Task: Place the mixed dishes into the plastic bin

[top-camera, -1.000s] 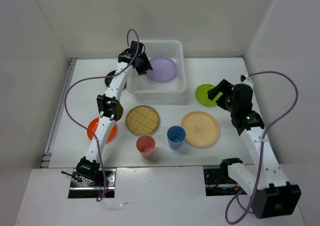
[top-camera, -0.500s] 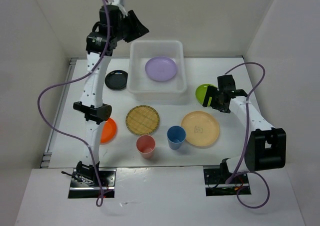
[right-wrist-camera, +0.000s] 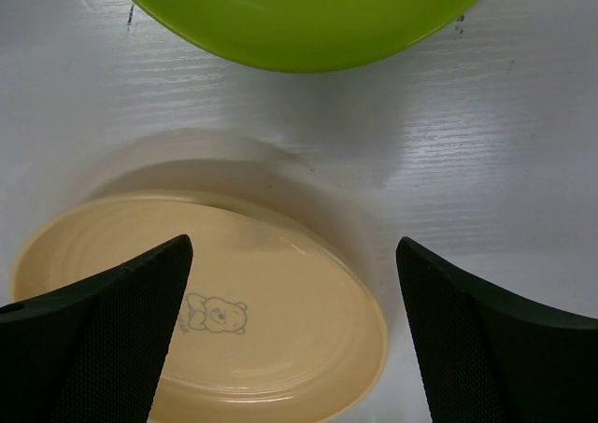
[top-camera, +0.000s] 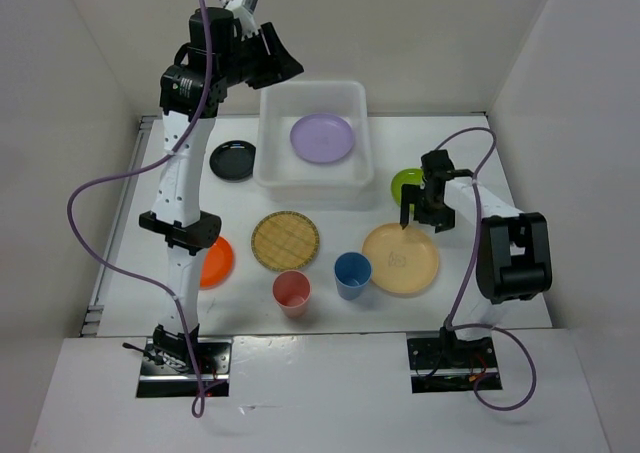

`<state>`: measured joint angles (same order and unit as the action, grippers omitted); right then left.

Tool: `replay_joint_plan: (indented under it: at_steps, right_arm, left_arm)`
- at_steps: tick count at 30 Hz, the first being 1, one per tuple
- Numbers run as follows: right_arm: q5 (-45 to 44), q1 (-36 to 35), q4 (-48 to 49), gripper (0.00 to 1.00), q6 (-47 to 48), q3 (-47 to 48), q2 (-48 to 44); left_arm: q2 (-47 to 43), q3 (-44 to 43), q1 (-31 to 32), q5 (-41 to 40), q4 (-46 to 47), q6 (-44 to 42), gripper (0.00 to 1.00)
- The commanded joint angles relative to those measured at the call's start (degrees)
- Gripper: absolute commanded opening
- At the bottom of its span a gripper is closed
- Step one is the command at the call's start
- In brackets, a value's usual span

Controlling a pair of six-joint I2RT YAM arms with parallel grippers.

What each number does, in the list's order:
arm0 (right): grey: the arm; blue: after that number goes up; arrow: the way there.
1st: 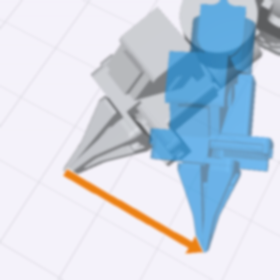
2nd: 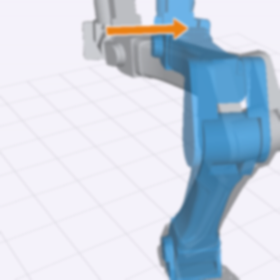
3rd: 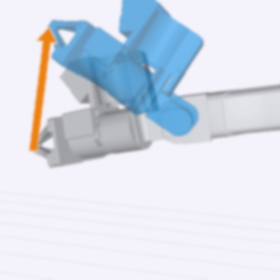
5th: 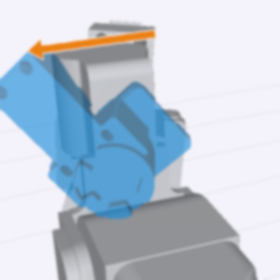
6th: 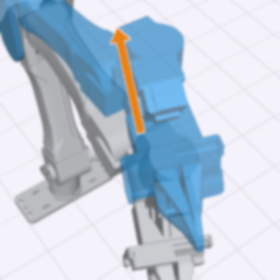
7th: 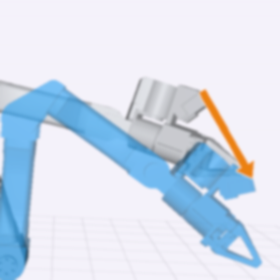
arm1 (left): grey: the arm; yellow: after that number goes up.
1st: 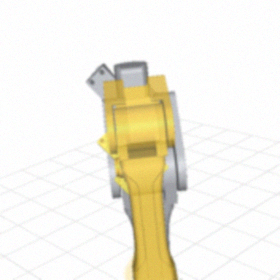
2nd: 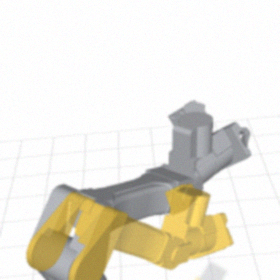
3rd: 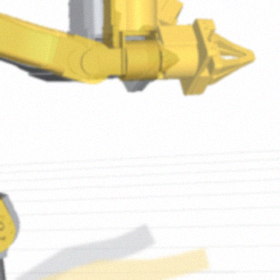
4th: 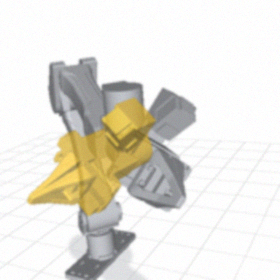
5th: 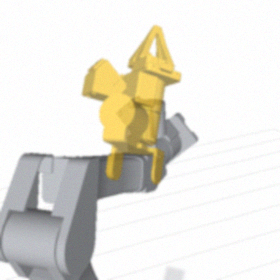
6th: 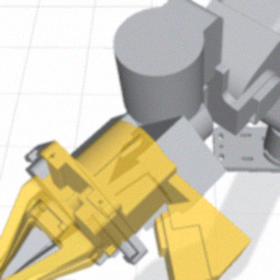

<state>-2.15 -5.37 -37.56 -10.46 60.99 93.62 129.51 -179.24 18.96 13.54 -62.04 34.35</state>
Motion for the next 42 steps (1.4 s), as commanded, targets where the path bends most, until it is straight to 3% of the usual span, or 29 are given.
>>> replay_joint_plan:
  at_steps: [1, 4, 5, 6, 11, 15, 17, 20, 22, 30, 33, 42]
  right_arm:
    - [1.54, -0.43, -1.73, 0.94, 3.16, 3.51, 1.73]
    - [1.54, -0.43, -2.78, 0.92, 3.69, 4.66, 3.49]
    - [2.06, -0.43, -2.26, 0.83, 3.69, 4.66, 4.19]
    - [2.85, -0.43, -0.08, 0.81, 3.69, 3.79, 4.20]
    - [3.39, -0.43, 0.56, 0.76, 2.64, 3.17, 7.62]
    - [2.86, -0.43, 0.47, 0.58, 2.02, 3.17, 7.63]
    - [2.86, -0.43, 0.47, 0.58, 2.02, 3.69, 8.32]
    - [2.33, -0.43, -0.05, 0.48, 1.50, 3.70, 9.03]
    - [2.33, -0.43, -0.06, 0.33, 1.49, 3.70, 9.56]
    - [1.28, -0.43, -4.44, 0.14, 0.97, 5.63, 7.98]
    - [-0.48, -0.43, -7.34, 0.00, 0.44, 6.16, 6.75]
    - [-2.42, -0.43, -12.62, 0.00, -3.68, 8.26, 0.69]
  left_arm:
    - [-0.14, -0.41, 0.29, 2.28, 0.17, -1.74, 0.58]
    - [-0.67, -0.41, 0.29, 2.28, 0.17, -1.74, 0.58]
    - [-0.67, -0.41, 0.29, 2.28, 0.69, -1.74, 0.58]
    - [-0.67, -0.41, 0.29, 2.28, 0.69, -1.74, 0.58]
    - [-1.19, -0.41, 0.29, 2.28, 0.69, -1.74, 0.59]
    - [-1.72, -0.41, 0.29, 2.28, 0.69, -1.74, 0.60]
    - [-1.72, -0.41, 0.29, 2.28, 0.69, -1.74, 0.60]
    - [-2.25, -0.41, 0.29, 2.28, 0.69, -1.74, 0.60]
    - [-2.25, -0.41, 0.29, 2.28, 0.69, -1.74, 0.61]
    - [-2.78, -0.41, -0.24, 2.28, 0.69, -1.74, 0.61]
    - [-2.78, -0.41, -0.24, 2.28, 0.69, -1.22, 0.61]
    - [-2.78, -0.41, -0.24, 2.28, 1.22, -1.21, 0.62]
